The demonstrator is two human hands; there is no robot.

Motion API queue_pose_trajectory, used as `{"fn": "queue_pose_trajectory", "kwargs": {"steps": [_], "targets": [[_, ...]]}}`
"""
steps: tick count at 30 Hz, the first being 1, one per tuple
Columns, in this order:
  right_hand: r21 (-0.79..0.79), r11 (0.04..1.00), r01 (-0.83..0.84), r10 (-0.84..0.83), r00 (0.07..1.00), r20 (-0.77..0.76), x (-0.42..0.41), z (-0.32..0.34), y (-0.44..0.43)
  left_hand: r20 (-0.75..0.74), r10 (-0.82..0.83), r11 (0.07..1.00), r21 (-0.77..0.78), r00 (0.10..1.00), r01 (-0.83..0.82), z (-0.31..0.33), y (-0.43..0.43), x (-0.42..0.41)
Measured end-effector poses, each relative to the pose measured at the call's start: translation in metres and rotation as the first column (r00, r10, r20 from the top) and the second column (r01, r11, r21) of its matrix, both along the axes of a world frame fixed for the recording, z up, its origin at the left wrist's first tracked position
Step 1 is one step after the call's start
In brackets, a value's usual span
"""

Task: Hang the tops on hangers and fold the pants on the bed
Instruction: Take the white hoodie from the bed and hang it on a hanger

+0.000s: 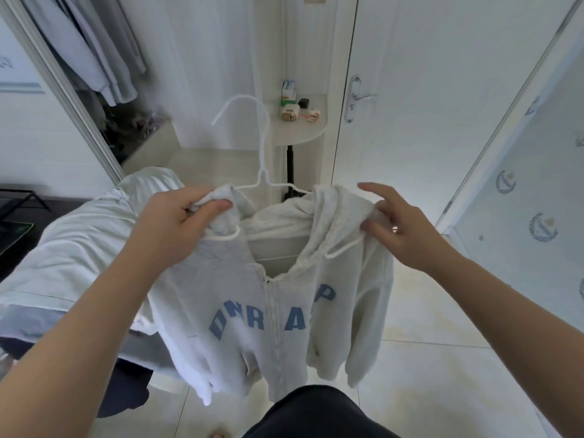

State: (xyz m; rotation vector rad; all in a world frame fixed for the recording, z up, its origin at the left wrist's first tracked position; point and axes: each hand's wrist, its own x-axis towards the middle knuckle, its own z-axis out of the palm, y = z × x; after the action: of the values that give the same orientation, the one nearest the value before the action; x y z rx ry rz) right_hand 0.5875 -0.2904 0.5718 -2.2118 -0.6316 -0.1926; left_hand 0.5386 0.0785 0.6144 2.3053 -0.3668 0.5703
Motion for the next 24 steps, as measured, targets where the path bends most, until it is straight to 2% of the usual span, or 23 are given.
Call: {"fn": "queue_pose_trajectory", "kwargs": {"steps": [5,7,10,12,14,16,18,21,24], "targets": [[-0.054,0.998,-0.038,0.04,0.998,0.039,0.002,0.034,0.016,-0.008,-0.041,0.989,0.143,0.999,0.041,0.0,-0.01,0.007],[-0.054,0.995,-0.089,0.093,0.991,0.091,0.003,0.056,0.018,-0.004,-0.072,0.965,0.254,0.997,0.071,0.0,-0.009,0.009],[0.034,0.998,-0.048,0.041,0.984,0.175,0.015,0.096,0.03,0.002,-0.112,0.931,0.349,0.994,0.104,0.006,-0.01,0.012],[0.199,0.977,0.077,-0.104,0.986,0.128,0.029,0.117,0.042,0.02,-0.167,0.921,0.361,0.986,0.148,0.015,-0.011,0.014],[0.291,0.943,0.163,-0.14,0.985,-0.098,0.042,0.128,0.055,0.034,-0.192,0.915,0.368,0.981,0.166,0.021,-0.015,0.015],[0.19,0.978,0.089,-0.015,0.934,-0.357,0.049,0.129,0.062,0.054,-0.154,0.955,0.263,0.987,0.135,0.027,-0.016,0.015],[0.025,0.998,-0.058,0.062,0.882,-0.468,0.047,0.122,0.058,0.093,-0.078,0.983,0.171,0.993,0.062,0.032,-0.014,0.015],[-0.031,0.984,-0.176,0.148,0.902,-0.407,0.035,0.114,0.051,0.101,-0.032,0.99,0.138,0.994,0.017,0.035,-0.009,0.013],[-0.094,0.962,-0.256,0.223,0.937,-0.268,0.022,0.106,0.059,0.102,-0.022,0.988,0.154,0.995,0.006,0.041,-0.012,0.011]]}}
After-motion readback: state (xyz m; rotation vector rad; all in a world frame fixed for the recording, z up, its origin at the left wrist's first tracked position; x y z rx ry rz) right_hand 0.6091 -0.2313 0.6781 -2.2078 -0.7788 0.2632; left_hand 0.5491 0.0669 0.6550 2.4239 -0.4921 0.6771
